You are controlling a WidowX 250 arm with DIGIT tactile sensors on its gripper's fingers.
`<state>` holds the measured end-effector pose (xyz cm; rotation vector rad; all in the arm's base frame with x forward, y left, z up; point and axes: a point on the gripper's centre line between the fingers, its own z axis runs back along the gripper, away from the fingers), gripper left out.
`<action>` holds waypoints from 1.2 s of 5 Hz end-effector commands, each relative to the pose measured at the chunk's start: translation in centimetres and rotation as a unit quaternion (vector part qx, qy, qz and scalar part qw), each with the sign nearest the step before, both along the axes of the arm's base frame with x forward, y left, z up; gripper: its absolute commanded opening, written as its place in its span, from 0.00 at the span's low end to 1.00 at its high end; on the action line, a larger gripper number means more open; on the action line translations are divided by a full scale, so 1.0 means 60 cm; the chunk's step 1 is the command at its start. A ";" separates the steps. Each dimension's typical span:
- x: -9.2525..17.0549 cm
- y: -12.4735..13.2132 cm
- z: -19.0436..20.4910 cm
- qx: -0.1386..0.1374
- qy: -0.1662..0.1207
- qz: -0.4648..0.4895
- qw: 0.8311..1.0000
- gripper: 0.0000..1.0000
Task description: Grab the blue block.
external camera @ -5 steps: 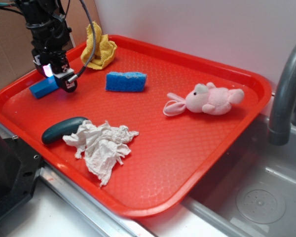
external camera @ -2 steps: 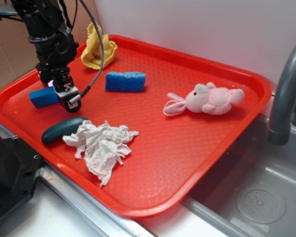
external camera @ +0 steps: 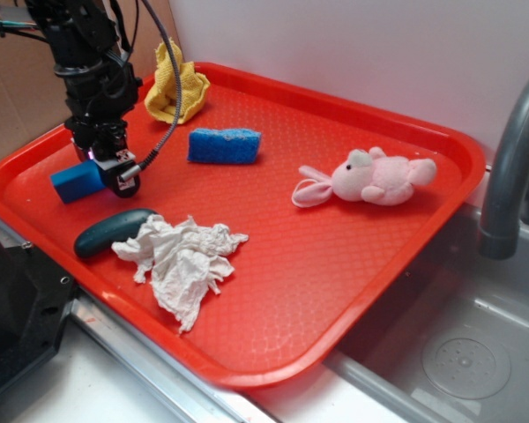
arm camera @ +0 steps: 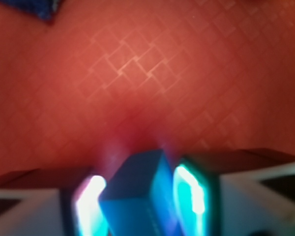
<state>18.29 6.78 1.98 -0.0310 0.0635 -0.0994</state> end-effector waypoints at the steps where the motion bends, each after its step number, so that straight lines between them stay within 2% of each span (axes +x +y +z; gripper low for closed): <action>1: 0.026 0.000 0.061 0.020 -0.014 0.025 0.999 0.00; 2: 0.044 -0.039 0.147 0.007 -0.068 0.077 0.995 0.00; 3: 0.055 -0.088 0.227 0.046 -0.072 0.124 0.989 0.00; 4: 0.053 -0.097 0.313 0.030 -0.095 0.119 0.988 0.00; 5: 0.057 -0.095 0.390 0.017 -0.090 0.121 0.988 0.00; 6: 0.051 -0.091 0.404 0.002 -0.098 0.116 0.988 0.00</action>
